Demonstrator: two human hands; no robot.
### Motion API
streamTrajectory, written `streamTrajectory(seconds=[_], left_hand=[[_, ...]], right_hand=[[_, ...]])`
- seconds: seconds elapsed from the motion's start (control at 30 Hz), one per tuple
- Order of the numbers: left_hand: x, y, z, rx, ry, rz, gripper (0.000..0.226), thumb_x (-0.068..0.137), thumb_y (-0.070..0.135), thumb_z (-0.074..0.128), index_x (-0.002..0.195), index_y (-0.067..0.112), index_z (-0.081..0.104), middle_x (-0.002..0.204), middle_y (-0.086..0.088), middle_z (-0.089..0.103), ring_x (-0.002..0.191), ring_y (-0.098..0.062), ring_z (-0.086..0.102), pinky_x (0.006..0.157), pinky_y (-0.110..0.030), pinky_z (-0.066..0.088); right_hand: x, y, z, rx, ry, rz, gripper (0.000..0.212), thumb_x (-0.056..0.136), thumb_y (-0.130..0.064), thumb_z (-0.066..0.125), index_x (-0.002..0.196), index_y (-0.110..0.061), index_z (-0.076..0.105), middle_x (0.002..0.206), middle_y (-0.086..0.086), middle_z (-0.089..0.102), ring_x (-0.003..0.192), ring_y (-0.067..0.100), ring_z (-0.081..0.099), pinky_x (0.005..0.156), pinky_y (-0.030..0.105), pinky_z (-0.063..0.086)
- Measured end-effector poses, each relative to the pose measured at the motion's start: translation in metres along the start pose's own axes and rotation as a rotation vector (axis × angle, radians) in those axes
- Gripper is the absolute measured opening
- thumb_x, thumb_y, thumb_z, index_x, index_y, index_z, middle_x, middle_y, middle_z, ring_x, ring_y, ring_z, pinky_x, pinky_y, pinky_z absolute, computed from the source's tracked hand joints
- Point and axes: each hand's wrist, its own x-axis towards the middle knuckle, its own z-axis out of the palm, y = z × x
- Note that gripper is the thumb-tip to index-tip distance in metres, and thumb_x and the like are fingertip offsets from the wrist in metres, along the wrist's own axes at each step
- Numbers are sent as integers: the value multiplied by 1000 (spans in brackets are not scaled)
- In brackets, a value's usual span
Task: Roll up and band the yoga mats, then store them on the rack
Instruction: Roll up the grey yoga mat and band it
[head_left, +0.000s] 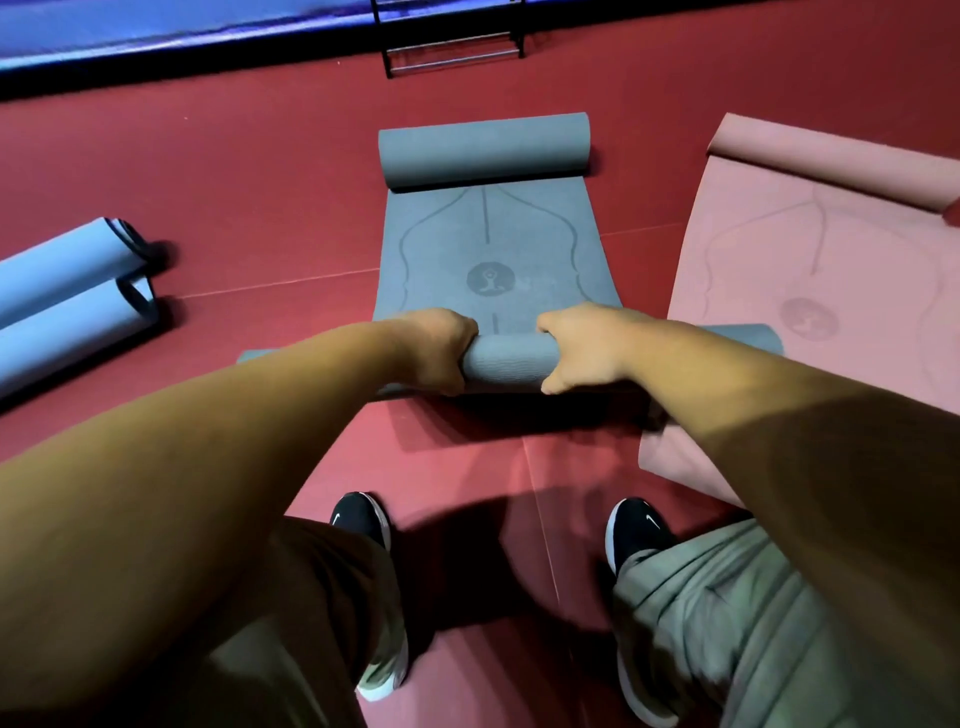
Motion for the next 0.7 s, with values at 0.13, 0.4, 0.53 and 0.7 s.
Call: streamTrajectory(seconds=[0.13,0.4,0.53,0.7], left_hand=[[2,0,-11,-65,-120,-21,35,75,30,84,102,22,62,103,-3,68,94,-26,64,74,-32,49],[0,13,-14,110,25,9,48,79,43,81,107,18,52,118,-10,66,104,-34,65,83,-38,54],[-3,23,-4,302,166,15,70,77,52,86,121,18,44,127,-5,60,117,-33,63,82,-43,41],[3,18,-2,102,83,5,48,86,43,79,103,21,41,111,-7,66,89,-30,59,72,-36,43]], right_hand=[[0,-7,5,-57,114,-52,75,71,-59,87,124,-28,43,122,0,64,108,33,64,72,40,42],[4,-5,-1,94,-15,-28,35,79,-37,82,98,-27,55,95,-2,63,88,26,58,58,30,36],[7,-1,-2,149,-27,-14,40,77,-39,84,107,-23,61,109,3,69,95,28,62,71,33,45],[7,0,3,109,-13,-7,75,74,-53,90,130,-20,52,119,4,63,98,26,55,76,34,41]])
